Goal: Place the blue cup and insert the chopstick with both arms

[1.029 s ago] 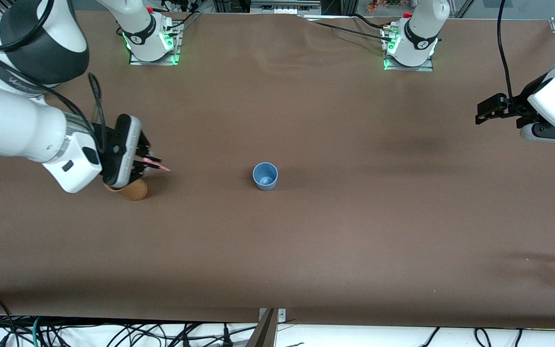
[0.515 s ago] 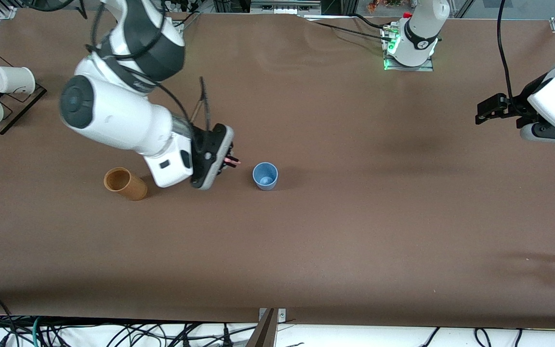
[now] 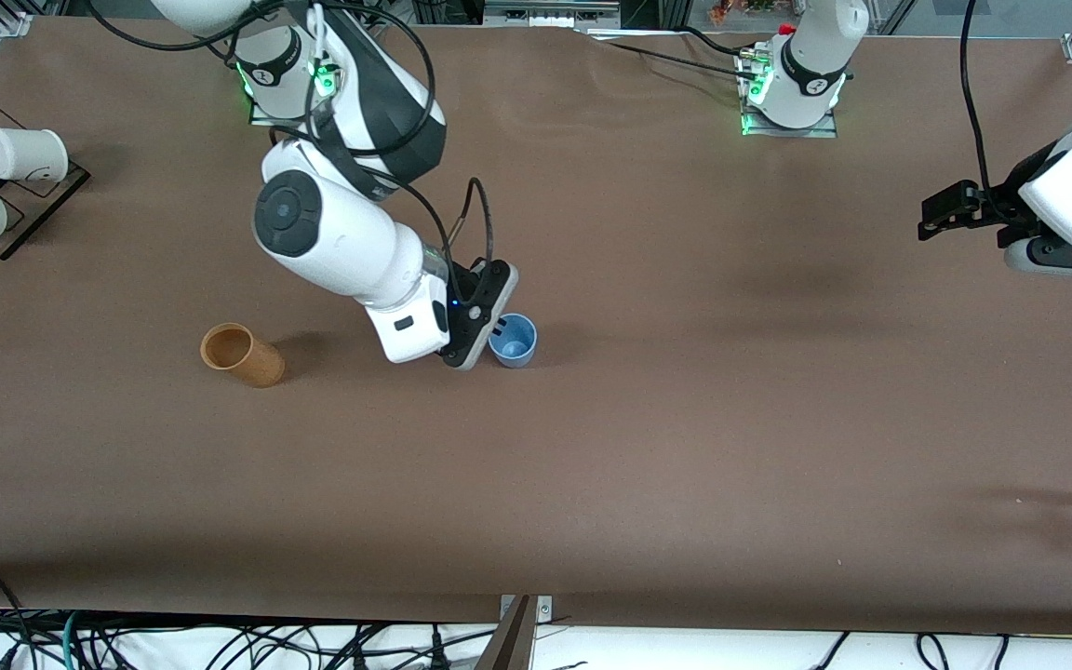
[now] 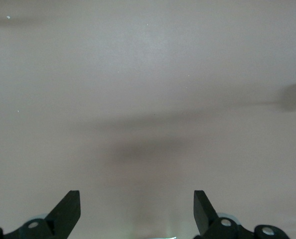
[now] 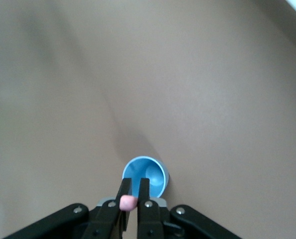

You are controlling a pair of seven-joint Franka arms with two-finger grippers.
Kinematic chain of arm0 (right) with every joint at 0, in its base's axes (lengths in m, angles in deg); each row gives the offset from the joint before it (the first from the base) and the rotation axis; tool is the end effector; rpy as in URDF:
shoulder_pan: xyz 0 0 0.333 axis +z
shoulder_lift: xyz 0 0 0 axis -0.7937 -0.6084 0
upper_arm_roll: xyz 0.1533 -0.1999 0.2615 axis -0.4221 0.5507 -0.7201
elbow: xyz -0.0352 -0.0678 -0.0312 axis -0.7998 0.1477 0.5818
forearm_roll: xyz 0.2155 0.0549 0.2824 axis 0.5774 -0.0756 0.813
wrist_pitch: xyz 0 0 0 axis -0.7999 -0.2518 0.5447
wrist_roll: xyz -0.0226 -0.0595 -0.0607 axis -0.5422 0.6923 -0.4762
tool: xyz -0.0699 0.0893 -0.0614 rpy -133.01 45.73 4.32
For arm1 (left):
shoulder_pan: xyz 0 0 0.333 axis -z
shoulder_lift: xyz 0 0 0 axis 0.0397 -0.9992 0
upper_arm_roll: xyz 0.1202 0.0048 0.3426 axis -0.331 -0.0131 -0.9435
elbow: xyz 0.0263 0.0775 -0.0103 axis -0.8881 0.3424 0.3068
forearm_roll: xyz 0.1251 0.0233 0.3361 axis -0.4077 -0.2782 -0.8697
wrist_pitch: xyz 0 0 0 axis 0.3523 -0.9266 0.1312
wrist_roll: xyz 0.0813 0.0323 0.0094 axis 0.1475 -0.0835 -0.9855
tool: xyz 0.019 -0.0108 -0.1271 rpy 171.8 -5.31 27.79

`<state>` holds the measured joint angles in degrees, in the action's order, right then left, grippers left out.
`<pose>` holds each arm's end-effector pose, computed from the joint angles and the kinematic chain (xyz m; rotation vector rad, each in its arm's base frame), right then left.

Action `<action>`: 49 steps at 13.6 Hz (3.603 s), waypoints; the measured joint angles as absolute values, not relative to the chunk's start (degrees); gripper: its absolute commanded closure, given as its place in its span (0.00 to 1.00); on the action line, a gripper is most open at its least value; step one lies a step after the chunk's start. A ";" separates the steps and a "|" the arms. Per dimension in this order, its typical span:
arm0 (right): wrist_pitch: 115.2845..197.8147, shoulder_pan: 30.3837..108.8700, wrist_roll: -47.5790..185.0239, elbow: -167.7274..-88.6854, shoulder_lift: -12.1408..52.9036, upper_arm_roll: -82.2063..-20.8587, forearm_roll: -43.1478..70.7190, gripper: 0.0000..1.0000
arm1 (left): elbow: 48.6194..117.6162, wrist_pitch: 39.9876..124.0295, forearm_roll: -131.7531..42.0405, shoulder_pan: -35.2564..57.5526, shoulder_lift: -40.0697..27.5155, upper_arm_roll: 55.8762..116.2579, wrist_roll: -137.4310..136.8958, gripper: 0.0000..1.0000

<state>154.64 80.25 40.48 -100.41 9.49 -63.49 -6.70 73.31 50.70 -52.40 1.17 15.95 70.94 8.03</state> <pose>0.6101 0.4159 0.4638 -2.4177 -1.4125 -0.1981 0.5275 -0.0209 0.6145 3.1048 -0.1051 -0.2045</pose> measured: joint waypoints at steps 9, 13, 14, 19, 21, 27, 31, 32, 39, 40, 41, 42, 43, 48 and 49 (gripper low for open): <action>157.59 81.34 42.50 -101.52 9.15 -63.48 -8.37 1.00 | 73.31 50.70 -52.40 1.17 15.94 71.00 8.03 0.00; 155.91 81.35 42.71 -101.47 10.39 -63.47 -8.41 1.00 | 73.31 50.70 -52.40 1.17 15.94 71.00 8.03 0.00; 155.78 81.35 42.76 -101.47 10.59 -63.46 -8.41 1.00 | 73.31 50.70 -52.40 1.17 15.94 71.00 8.03 0.00; 155.97 81.35 42.88 -101.53 10.33 -63.45 -8.92 1.00 | 73.31 50.70 -52.40 1.17 15.94 71.00 8.03 0.00; 157.65 81.37 42.96 -101.54 9.76 -63.45 -9.63 0.95 | 73.31 50.70 -52.40 1.17 15.94 71.00 8.03 0.00; 158.52 81.75 44.27 -101.54 9.60 -63.45 -9.82 0.00 | 73.31 50.70 -52.40 1.17 15.94 71.00 8.03 0.00; 158.40 81.88 45.07 -101.52 9.70 -63.39 -9.99 0.00 | 73.31 50.70 -52.40 1.17 15.93 71.00 8.03 0.00; 157.70 81.89 45.28 -101.48 9.99 -63.05 -10.07 0.00 | 73.31 50.70 -52.40 1.17 15.93 71.00 8.03 0.00; 140.11 81.45 46.02 -101.17 16.51 -46.46 -13.92 0.00 | 73.30 50.70 -52.40 1.18 15.92 71.01 8.03 0.00; 137.49 81.42 46.67 -101.17 17.20 -43.40 -14.47 0.00 | 73.30 50.70 -52.40 1.18 15.92 71.02 8.03 0.00; 134.72 81.36 47.14 -101.16 17.75 -40.06 -14.74 0.00 | 73.30 50.70 -52.40 1.19 15.92 71.02 8.03 0.00; 132.03 81.26 47.26 -101.14 18.15 -36.89 -14.78 0.00 | 73.30 50.70 -52.40 1.19 15.92 71.02 8.03 0.00; 129.18 81.17 47.27 -101.09 18.46 -33.96 -14.77 0.00 | 73.29 50.70 -52.40 1.19 15.92 71.02 8.03 0.00; 118.28 81.84 54.15 -100.95 21.63 -27.58 -14.77 0.00 | 73.28 50.70 -52.40 1.19 15.91 71.02 8.03 0.00; 117.42 81.38 59.35 -101.43 22.97 -28.71 -14.88 0.00 | 73.28 50.70 -52.40 1.19 15.91 71.02 8.03 0.00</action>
